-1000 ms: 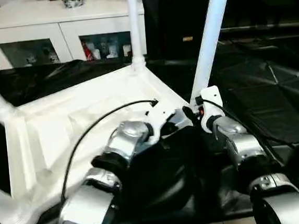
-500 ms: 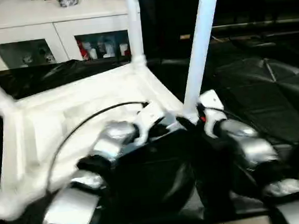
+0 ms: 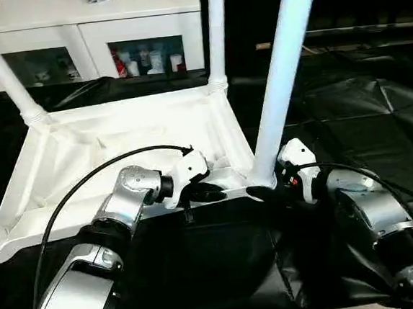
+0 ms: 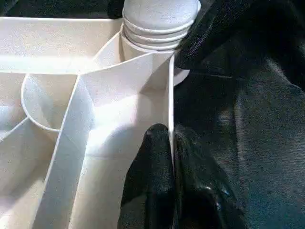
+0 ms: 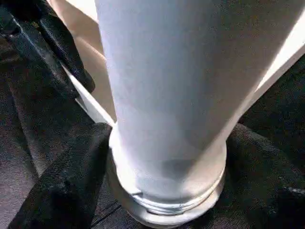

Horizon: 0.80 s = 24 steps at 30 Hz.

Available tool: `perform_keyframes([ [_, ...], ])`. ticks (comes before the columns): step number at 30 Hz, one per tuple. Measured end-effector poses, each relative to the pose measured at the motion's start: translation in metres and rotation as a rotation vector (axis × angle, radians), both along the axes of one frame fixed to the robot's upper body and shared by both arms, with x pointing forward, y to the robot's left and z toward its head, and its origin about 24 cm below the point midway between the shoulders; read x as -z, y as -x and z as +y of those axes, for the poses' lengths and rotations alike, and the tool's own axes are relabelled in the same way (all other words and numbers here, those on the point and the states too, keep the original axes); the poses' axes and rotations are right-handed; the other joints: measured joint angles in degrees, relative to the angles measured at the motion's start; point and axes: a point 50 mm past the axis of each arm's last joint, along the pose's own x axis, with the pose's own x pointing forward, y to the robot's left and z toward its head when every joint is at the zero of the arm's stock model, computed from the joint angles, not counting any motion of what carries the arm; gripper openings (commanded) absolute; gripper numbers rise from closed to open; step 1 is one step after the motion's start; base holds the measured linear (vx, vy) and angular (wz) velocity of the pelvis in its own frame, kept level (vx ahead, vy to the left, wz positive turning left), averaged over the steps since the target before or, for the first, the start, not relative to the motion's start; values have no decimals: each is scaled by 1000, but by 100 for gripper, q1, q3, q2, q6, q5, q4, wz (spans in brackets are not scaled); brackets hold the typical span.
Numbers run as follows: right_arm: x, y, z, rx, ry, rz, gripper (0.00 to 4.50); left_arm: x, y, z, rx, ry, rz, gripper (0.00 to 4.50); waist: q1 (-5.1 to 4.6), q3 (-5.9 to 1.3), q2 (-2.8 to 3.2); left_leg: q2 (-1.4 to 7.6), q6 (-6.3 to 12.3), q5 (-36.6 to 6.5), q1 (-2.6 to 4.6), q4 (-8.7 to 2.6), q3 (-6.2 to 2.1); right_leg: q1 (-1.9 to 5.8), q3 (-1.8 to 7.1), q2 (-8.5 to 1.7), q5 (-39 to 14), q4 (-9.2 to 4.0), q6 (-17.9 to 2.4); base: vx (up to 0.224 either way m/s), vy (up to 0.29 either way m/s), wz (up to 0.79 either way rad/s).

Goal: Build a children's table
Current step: Rotate leg to tighten

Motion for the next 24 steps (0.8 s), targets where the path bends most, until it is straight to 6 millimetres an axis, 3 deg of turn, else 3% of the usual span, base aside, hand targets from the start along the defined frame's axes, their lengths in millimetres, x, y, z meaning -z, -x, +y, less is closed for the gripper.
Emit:
perform_keyframes([
  [13, 5, 1, 3, 46, -46, 11, 325, 1, 0, 0, -29, -7, -6, 0, -11, -2, -3, 0, 1, 1, 5, 4, 0, 1, 2, 0, 0, 10, 0, 0, 0, 0],
  [16, 10, -4, 7, 199, -133, 24, 324, 4, -5, -5, -101, -22, -45, 0, -6, -5, -11, 1, -2, 0, 17, 5, -1, 12, 2, 0, 4, 15, -5, 0, 0, 0],
  [21, 15, -24, 17, 595, -215, 29, 298, 6, -12, -45, -243, -21, -74, 0, -37, -6, -8, -17, -2, 0, 28, 9, 0, 34, 16, -11, -3, -10, 6, 0, 0, 0],
  [24, 15, -31, 19, 712, -195, 18, 298, 6, -12, -60, -296, -20, -75, 0, -44, -10, -3, -21, -2, 0, 36, 9, 0, 47, 17, -12, -7, -22, 12, 0, 0, 0],
])
